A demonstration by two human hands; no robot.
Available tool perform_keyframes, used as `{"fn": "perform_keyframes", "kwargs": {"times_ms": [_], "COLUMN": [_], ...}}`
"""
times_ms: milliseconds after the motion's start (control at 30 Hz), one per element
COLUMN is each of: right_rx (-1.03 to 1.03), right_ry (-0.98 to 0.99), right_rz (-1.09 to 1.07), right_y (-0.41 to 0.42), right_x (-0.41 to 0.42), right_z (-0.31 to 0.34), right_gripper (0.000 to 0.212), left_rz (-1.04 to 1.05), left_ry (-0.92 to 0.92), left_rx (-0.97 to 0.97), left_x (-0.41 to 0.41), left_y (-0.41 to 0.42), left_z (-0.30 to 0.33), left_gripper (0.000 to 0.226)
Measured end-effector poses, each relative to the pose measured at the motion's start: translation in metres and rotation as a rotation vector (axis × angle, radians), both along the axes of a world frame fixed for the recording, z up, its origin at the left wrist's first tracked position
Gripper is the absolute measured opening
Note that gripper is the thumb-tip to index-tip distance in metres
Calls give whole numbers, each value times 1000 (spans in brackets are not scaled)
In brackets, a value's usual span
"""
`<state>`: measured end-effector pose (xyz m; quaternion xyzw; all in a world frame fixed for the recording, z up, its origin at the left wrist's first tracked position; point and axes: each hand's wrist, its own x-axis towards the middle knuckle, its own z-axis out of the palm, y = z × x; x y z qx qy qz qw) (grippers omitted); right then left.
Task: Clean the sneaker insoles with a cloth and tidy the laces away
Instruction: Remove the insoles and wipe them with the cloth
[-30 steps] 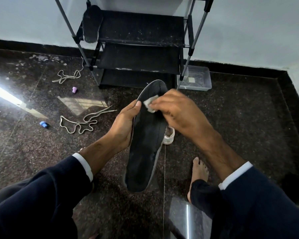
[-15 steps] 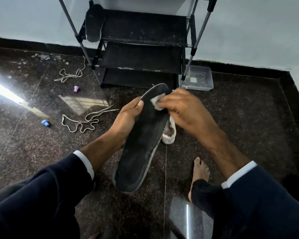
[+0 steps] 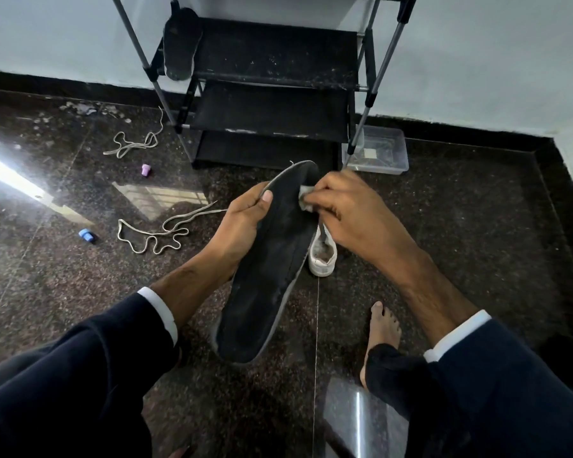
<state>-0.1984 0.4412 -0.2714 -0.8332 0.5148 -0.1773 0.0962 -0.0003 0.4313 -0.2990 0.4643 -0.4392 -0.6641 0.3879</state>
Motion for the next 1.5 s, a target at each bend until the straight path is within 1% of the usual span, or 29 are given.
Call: {"fn": "perform_keyframes", "kwargs": {"times_ms": [100, 167, 233, 367, 433, 500, 600, 667, 700, 767, 833, 900, 967, 1033, 1100, 1133, 1200, 1267, 1333, 1433, 1500], "right_rx": [155, 192, 143, -52, -60, 29, 198, 242, 230, 139, 29, -29, 16, 160, 256, 248, 177, 132, 130, 201, 234], "right_ry": [16, 24, 8, -50, -96, -131, -136, -114, -109, -114, -138, -178, -229, -292, -290, -270, -276, -329, -381, -517, -621], "right_rz": [143, 180, 140, -50, -69, -10, 152, 227, 235, 179, 49, -60, -74, -1, 57, 56, -13, -112, -176, -247, -295], "right_y": [5, 5, 4, 2, 2, 2, 8, 10, 10, 8, 6, 4, 5, 7, 10, 11, 10, 6, 4, 2, 0], "right_x": [9, 11, 8, 1, 1, 3, 11, 15, 15, 12, 8, 8, 10, 13, 16, 17, 17, 13, 10, 9, 9], "right_z": [0, 0, 0, -1, -3, -2, -1, -1, -2, -4, -6, -8, -8, -7, -8, -9, -12, -13, -15, -18, -18], "right_gripper": [27, 26, 27, 26, 26, 26, 24, 24, 25, 26, 28, 27, 26, 24, 23, 23, 23, 22, 21, 23, 21], "left_rz": [55, 63, 61, 29, 38, 74, 119, 143, 149, 145, 134, 133, 138, 152, 193, 211, 210, 158, 69, -49, -74], "left_ry": [-43, -54, -46, -26, -28, -34, -53, -43, -31, 24, 72, 85, 49, 0, -12, 7, 116, 226, 269, 281, 268], "left_rx": [-26, -35, -32, -37, -64, -86, -115, -113, -106, -81, -61, -63, -95, -138, -146, -121, 4, 165, 251, 237, 201], "left_x": [5, 6, 5, 3, 4, 5, 9, 10, 10, 8, 6, 4, 4, 5, 7, 7, 5, 3, 3, 4, 5], "left_y": [-3, -3, -3, -3, -2, -2, -5, -6, -6, -6, -5, -4, -4, -4, -5, -6, -7, -7, -5, -4, -5], "left_z": [-2, -1, 0, 5, 7, 8, 6, 4, 3, 3, 4, 5, 4, 1, 1, 1, 3, 5, 7, 6, 7], "left_gripper": [33, 32, 32, 34, 33, 30, 27, 26, 26, 27, 28, 28, 28, 26, 25, 24, 25, 30, 35, 45, 49]}}
